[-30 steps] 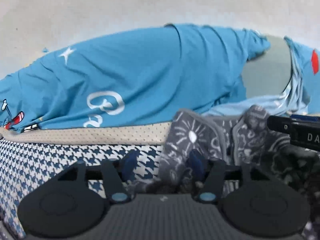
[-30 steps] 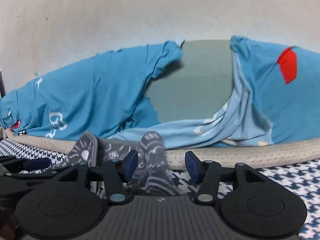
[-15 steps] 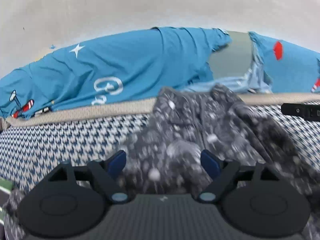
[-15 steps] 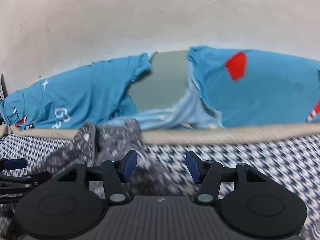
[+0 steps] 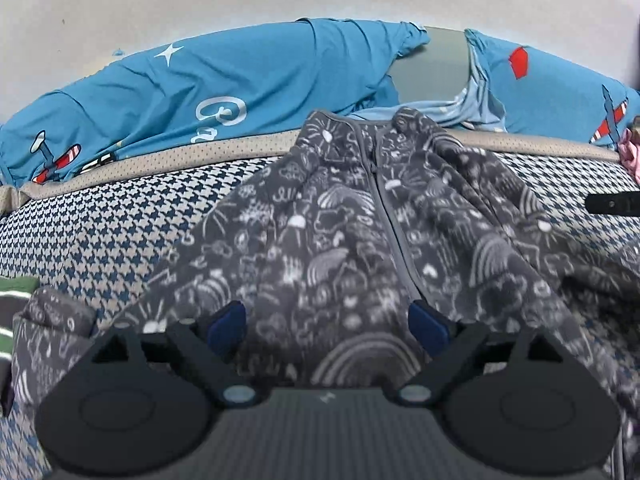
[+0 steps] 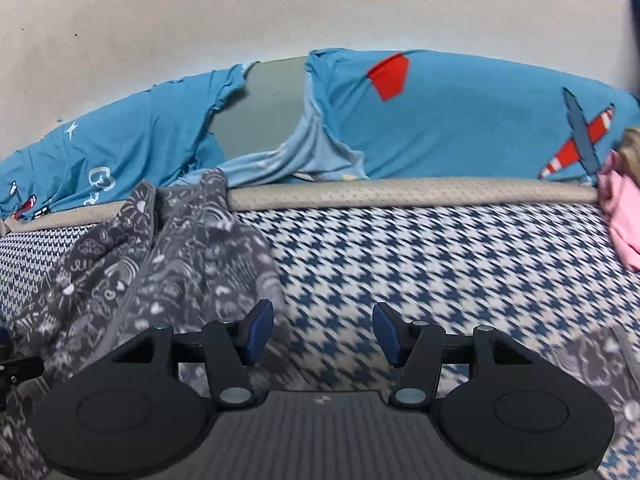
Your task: Fold clothes
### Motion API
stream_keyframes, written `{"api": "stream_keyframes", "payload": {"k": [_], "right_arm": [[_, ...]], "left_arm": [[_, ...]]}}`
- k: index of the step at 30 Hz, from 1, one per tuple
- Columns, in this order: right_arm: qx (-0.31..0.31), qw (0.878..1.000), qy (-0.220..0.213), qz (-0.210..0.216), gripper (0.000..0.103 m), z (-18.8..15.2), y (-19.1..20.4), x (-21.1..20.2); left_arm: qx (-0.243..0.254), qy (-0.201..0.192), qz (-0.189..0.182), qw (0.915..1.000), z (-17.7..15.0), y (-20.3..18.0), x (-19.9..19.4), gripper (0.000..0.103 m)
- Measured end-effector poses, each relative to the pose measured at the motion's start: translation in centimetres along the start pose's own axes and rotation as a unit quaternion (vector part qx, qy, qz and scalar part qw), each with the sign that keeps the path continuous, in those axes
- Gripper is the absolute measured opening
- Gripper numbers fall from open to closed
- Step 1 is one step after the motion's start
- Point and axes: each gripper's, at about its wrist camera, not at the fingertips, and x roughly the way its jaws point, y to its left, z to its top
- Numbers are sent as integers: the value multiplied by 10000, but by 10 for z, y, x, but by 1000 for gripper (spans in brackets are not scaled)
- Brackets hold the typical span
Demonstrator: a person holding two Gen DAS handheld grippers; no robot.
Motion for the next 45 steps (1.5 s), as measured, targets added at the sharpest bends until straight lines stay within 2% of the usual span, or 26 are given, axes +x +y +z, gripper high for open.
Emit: {"api": "stream_keyframes", "payload": {"k": [7,14,17,23,26,28,29,31,33,34,36,38,42,45], "right_arm": [[16,9990,242,-373,54,-16,-45,-26],[82,9970,438,-628,55,-27,-83,-30],[-6,9978,466,-472,61,-30,-84,-28],[-595,9956,526,-506,76,-35,-76,-14],[-701,9935,751,-498,76,-42,-79,-2],[-637,9944,720,-439,76,-45,-83,0],[-608,9950,671,-413,74,-46,-84,0],[-578,9957,603,-394,61,-46,-84,0],[-561,9963,546,-356,45,-45,-83,0],[-551,9966,524,-327,41,-45,-83,0],[-500,9972,487,-267,19,-45,-82,0],[-490,9973,471,-279,8,-44,-81,1],[-548,9969,387,-399,4,-40,-78,-3],[-394,9975,40,-583,4,-31,-82,-14]], "left_arm": [[242,-136,-38,9996,-9,-8,-12,95],[340,6,-140,9993,-10,-19,-3,96],[477,20,-134,9988,-13,-26,-1,96],[611,110,-124,9980,-17,-31,5,96],[598,135,-158,9980,-17,-31,6,96],[598,149,-163,9980,-17,-31,7,96],[596,156,-164,9980,-17,-31,8,96],[595,175,-176,9979,-17,-32,9,96],[598,197,-194,9978,-18,-33,10,96],[602,206,-201,9978,-18,-34,10,96],[636,229,-214,9975,-19,-36,12,96],[676,258,-208,9972,-20,-38,13,96],[717,257,-206,9969,-21,-41,14,96],[715,242,-210,9969,-21,-42,14,96]]}}
